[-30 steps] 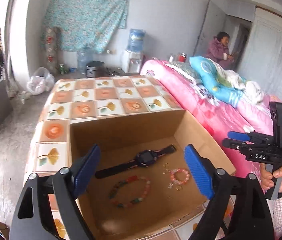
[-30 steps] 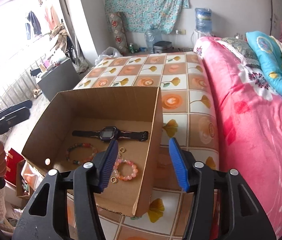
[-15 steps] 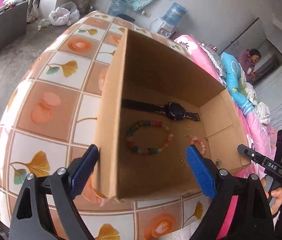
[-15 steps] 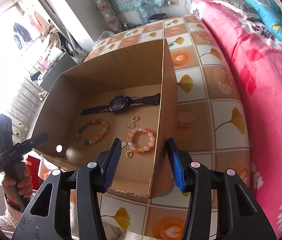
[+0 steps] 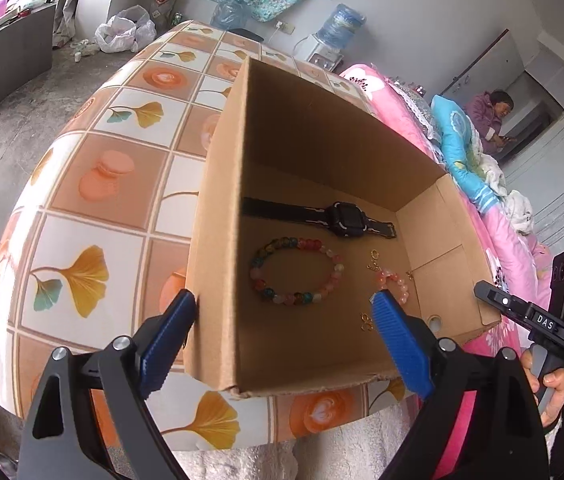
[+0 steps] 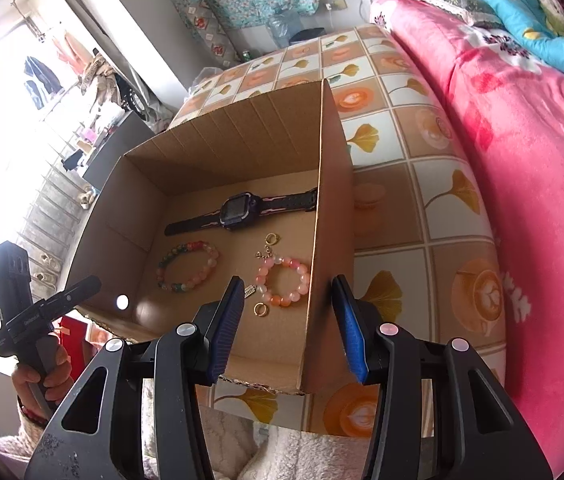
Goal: Organize jewelry
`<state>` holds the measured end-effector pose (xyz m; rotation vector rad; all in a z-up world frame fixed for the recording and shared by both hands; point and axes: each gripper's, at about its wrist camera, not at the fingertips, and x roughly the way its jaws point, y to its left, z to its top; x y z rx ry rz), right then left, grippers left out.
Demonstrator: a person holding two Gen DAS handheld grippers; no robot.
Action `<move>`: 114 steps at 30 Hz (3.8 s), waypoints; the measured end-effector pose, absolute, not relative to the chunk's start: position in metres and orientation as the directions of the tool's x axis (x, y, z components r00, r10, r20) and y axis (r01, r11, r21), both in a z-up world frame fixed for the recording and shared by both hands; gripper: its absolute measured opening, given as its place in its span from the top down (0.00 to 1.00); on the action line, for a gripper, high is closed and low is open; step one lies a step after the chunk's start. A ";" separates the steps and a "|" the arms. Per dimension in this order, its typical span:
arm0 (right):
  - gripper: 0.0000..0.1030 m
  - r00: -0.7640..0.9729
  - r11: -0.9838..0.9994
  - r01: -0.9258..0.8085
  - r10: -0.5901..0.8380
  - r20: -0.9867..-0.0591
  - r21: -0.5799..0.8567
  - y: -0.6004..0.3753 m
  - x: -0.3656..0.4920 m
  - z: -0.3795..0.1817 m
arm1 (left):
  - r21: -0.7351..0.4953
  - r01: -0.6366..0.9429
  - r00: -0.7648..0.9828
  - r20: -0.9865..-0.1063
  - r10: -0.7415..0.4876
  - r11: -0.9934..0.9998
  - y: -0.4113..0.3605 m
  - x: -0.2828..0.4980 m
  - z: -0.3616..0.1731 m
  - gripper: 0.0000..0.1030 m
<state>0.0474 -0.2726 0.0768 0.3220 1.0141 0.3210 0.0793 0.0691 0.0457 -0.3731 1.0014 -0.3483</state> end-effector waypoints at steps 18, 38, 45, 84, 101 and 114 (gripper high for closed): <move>0.34 0.691 0.948 -0.038 0.252 -0.677 0.315 -0.285 -0.032 0.103 | -0.251 0.184 0.712 -0.633 -0.305 0.950 0.074 0.014 0.086 0.14; 0.08 0.703 1.000 -0.007 0.018 -0.711 0.018 -0.227 -0.099 0.090 | -0.051 0.225 0.759 -0.618 -0.208 0.973 -0.010 -0.051 0.082 0.05; 0.08 0.712 0.999 0.029 0.006 -0.703 0.038 -0.226 -0.094 0.091 | -0.044 0.183 0.710 -0.685 -0.163 0.982 -0.017 -0.034 0.078 0.05; 0.08 0.572 0.997 0.005 0.061 -0.818 0.078 -0.214 -0.040 0.046 | 0.050 0.054 0.540 -0.842 0.013 0.997 -0.034 0.004 0.039 0.06; 0.08 0.579 0.996 0.008 0.070 -0.812 0.091 -0.219 -0.038 0.047 | 0.072 0.050 0.546 -0.837 0.033 0.996 -0.036 0.004 0.044 0.06; 0.08 0.580 0.996 0.007 0.069 -0.812 0.090 -0.219 -0.037 0.048 | 0.067 0.045 0.543 -0.839 0.031 0.997 -0.033 0.007 0.044 0.06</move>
